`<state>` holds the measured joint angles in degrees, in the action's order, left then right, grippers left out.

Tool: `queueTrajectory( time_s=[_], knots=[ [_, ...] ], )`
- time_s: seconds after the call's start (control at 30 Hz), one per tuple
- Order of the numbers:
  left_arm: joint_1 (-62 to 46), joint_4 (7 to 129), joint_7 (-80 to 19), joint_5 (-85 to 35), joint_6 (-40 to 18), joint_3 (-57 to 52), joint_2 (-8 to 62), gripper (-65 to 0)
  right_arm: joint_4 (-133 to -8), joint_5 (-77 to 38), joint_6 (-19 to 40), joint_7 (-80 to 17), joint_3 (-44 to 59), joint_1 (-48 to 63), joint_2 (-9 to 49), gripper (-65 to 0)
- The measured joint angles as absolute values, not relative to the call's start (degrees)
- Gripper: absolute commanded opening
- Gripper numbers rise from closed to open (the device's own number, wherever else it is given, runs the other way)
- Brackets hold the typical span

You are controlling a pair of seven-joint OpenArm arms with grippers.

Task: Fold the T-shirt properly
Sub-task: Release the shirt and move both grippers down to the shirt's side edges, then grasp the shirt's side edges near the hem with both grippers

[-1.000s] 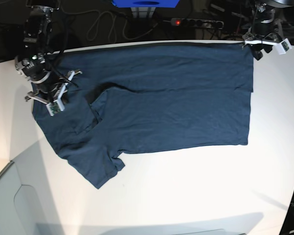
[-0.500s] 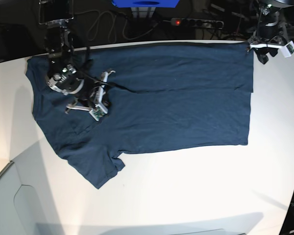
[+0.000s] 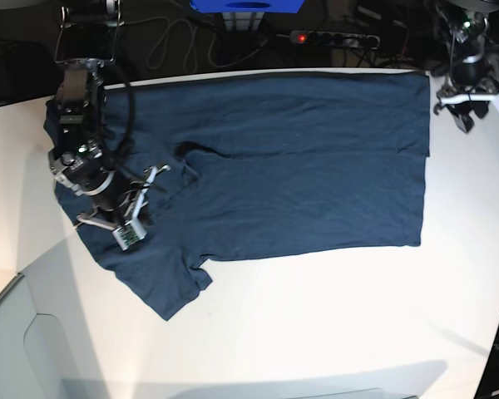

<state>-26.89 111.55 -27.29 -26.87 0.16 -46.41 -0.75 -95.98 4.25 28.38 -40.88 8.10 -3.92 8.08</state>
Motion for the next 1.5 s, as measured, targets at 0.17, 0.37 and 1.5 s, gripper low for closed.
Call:
queueTrajectory(
  time_s=[0.17,0.37,1.5],
  knots=[
    [-19.09,111.90,-27.29,-26.41,0.08,-45.39,1.56,-37.6,-91.24,3.42,28.38,-40.91,13.21,-9.69,9.23,-63.5],
    [-9.43,109.23,-27.86,-23.75,-0.05,-37.15,5.82,-30.0,-85.67,3.42,28.40,-40.73,13.54,-14.66,11.75,-57.8],
    [21.67,49.95,-16.71,-7.25,-0.23,-18.81,14.79,-19.0,-84.60,3.44,28.40,-40.95,13.61,-14.70,13.47,-35.2]
  ],
)
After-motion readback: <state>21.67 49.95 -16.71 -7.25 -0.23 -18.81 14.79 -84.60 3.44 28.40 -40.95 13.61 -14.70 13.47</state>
